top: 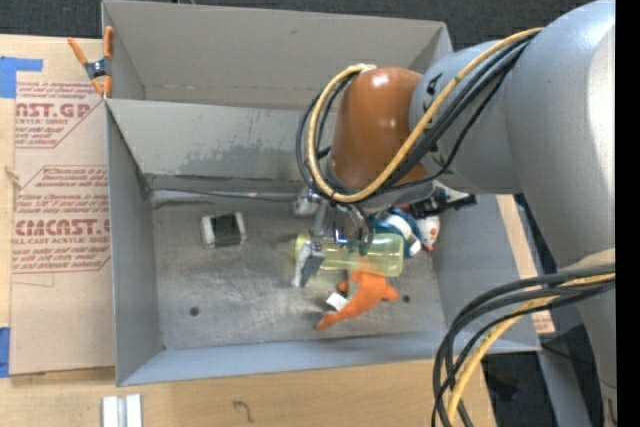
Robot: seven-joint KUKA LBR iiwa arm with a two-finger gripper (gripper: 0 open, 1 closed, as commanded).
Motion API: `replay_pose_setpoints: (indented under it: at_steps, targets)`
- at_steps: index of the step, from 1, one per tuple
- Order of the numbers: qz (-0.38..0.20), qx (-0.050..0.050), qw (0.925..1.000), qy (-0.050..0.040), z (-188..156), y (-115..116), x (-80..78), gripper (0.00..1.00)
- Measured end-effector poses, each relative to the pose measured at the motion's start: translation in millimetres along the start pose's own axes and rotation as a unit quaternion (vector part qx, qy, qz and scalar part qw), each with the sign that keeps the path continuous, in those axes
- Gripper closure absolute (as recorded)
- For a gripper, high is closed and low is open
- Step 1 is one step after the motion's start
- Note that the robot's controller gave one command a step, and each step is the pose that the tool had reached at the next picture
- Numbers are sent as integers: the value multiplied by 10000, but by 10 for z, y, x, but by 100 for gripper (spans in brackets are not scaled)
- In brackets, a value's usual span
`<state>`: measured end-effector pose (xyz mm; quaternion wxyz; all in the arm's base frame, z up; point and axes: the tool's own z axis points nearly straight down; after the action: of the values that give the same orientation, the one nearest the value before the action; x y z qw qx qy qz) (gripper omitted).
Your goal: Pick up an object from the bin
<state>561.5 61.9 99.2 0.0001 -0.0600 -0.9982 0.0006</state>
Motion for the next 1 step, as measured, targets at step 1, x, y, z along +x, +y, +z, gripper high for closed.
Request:
replay_pose_setpoints:
  at_steps: [1]
  targets:
    - [-3171,-75,9483,-28,196,-122,-219,100]
